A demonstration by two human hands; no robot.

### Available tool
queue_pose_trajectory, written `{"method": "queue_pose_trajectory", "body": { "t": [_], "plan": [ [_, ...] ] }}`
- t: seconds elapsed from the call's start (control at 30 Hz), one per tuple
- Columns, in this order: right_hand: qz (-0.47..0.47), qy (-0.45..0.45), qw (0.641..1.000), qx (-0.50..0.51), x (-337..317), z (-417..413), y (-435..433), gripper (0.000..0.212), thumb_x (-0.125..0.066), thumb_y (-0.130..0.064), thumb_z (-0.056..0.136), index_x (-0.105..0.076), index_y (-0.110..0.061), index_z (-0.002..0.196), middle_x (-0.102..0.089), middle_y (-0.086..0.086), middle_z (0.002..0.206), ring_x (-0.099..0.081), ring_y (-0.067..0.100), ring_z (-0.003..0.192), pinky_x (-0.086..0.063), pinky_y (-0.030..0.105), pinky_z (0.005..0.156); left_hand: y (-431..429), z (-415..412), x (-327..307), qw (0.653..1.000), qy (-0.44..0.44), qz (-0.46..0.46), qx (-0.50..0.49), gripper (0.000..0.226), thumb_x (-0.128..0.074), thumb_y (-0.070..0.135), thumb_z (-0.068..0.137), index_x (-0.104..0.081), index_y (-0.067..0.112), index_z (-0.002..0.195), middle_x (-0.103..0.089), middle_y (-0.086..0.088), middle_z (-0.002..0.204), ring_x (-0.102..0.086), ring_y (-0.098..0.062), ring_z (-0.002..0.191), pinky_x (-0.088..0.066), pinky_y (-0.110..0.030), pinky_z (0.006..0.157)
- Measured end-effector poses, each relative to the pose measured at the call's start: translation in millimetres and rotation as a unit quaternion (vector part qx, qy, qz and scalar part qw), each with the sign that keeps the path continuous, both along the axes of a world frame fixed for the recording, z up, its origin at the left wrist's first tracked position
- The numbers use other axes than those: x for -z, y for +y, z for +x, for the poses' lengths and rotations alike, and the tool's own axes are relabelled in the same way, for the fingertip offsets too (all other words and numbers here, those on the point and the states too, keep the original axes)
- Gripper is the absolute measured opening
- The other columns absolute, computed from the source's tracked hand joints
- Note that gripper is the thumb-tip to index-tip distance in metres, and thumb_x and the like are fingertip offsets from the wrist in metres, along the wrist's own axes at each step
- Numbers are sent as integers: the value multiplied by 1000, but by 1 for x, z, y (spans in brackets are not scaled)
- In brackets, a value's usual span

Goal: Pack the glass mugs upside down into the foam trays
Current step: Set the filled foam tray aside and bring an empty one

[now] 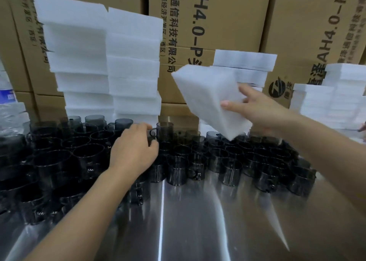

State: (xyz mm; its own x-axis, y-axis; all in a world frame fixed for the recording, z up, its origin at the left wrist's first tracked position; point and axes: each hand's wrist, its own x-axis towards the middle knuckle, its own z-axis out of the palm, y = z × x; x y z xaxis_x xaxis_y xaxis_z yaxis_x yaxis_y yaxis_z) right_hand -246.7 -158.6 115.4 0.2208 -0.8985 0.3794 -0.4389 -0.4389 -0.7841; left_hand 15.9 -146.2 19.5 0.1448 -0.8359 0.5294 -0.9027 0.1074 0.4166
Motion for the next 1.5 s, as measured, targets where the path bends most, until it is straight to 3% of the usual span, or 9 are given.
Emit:
{"method": "queue_pose_trajectory", "body": {
  "t": [0.2, 0.33, 0.5, 0.63, 0.87, 1.13, 1.27, 1.33, 1.5],
  "plan": [
    [63, -135, 988, 49, 2, 72, -82, 41, -66, -27, 90, -46, -18, 124, -58, 2, 119, -59, 23, 101, -50, 42, 85, -19, 9, -7, 989, -132, 65, 12, 41, -41, 37, 97, -46, 22, 135, -50, -1, 132, -47, -22, 117, -43, -35, 89],
    [66, -131, 986, 75, 2, 97, -134, 46, -66, -24, 90, -45, -14, 129, -56, 6, 120, -55, 25, 100, -46, 40, 84, -21, 10, 0, 979, -162, 120, 44, 51, -31, 52, 99, -36, 28, 144, -44, 3, 143, -42, -19, 129, -38, -36, 101],
    [34, -16, 993, 110, 12, 117, -194, 43, -66, -26, 89, -47, -15, 126, -55, 8, 120, -53, 27, 102, -44, 40, 81, -18, 12, 18, 970, -191, 138, 49, 60, -26, 61, 96, -27, 29, 147, -39, 8, 147, -36, -14, 134, -33, -32, 106],
    [25, 131, 980, 146, 31, 126, -229, 50, -60, -29, 92, -41, -21, 137, -53, 13, 129, -52, 34, 114, -45, 45, 96, -17, 14, 26, 969, -199, 135, 54, 60, -28, 61, 95, -27, 30, 146, -38, 11, 145, -36, -12, 133, -30, -31, 108],
    [15, 440, 877, 195, 67, 134, -248, 52, -51, -21, 94, -36, -28, 144, -48, 14, 140, -44, 33, 128, -39, 44, 104, -21, 16, 30, 972, -188, 133, 45, 57, -29, 61, 95, -34, 29, 143, -43, 12, 140, -37, -10, 130, -31, -29, 105],
    [64, 529, 840, 105, 89, 140, -243, 48, -47, -16, 97, -40, -26, 143, -41, 8, 147, -37, 28, 135, -36, 40, 108, -21, 18, 30, 968, -187, 161, 45, 57, -30, 59, 96, -37, 26, 141, -45, 7, 139, -37, -13, 130, -34, -31, 103],
    [79, 509, 853, 83, 83, 134, -234, 43, -39, -13, 98, -45, -17, 141, -44, 11, 145, -40, 28, 133, -35, 33, 107, -21, 19, 32, 967, -188, 166, 47, 57, -31, 59, 95, -40, 25, 140, -47, 6, 137, -37, -13, 129, -35, -32, 102],
    [49, 439, 891, 102, 67, 129, -225, 42, -34, -14, 100, -48, -12, 139, -43, 10, 147, -42, 28, 132, -36, 31, 105, -21, 19, 32, 967, -188, 167, 47, 57, -31, 59, 95, -40, 25, 139, -48, 6, 136, -38, -13, 129, -36, -32, 102],
    [-118, 73, 976, 170, -9, 135, -185, 47, -43, -11, 91, -44, -15, 138, -52, 9, 136, -50, 25, 120, -41, 34, 98, -20, 19, 32, 965, -184, 181, 52, 56, -30, 58, 96, -40, 24, 139, -48, 6, 136, -35, -13, 130, -35, -32, 103]
  ]
}}
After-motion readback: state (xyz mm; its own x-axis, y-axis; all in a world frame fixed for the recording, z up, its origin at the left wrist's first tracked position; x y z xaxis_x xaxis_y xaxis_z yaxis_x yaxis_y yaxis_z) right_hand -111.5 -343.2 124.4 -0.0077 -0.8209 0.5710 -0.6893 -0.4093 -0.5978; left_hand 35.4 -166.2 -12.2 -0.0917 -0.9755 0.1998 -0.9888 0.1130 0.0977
